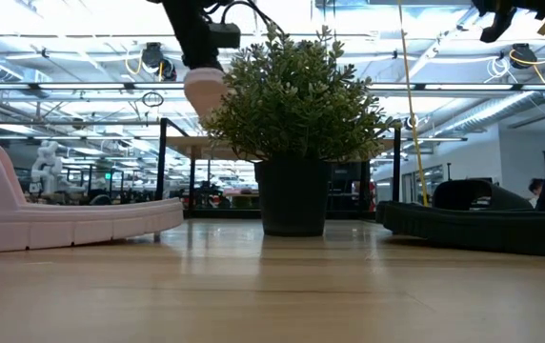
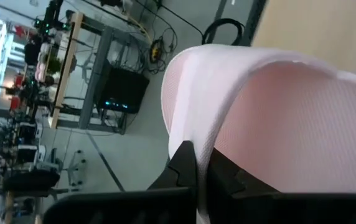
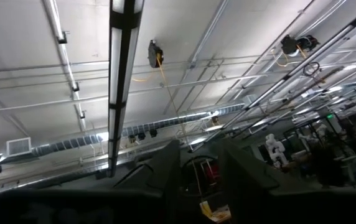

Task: Pick and place slides into the shelf
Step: Put the top pink slipper on the shelf

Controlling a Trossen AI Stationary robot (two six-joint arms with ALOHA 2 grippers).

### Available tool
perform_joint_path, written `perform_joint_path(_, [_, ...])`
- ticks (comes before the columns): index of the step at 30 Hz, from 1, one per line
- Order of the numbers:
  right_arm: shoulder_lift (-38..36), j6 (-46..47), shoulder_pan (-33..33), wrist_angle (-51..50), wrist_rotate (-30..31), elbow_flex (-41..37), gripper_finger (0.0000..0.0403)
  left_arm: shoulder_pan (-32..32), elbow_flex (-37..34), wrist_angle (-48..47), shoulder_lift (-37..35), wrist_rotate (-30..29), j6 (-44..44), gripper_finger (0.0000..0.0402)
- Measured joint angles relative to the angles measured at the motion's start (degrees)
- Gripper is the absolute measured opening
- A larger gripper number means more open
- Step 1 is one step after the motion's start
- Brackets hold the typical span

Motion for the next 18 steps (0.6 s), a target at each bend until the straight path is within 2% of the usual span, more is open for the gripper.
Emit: perform_joint_path(18, [0.0, 0.7, 0.0, -0.7, 0.0, 0.0, 0.01, 1.1, -4.9, 0.5, 0.0, -0.3, -2.3, 0.0])
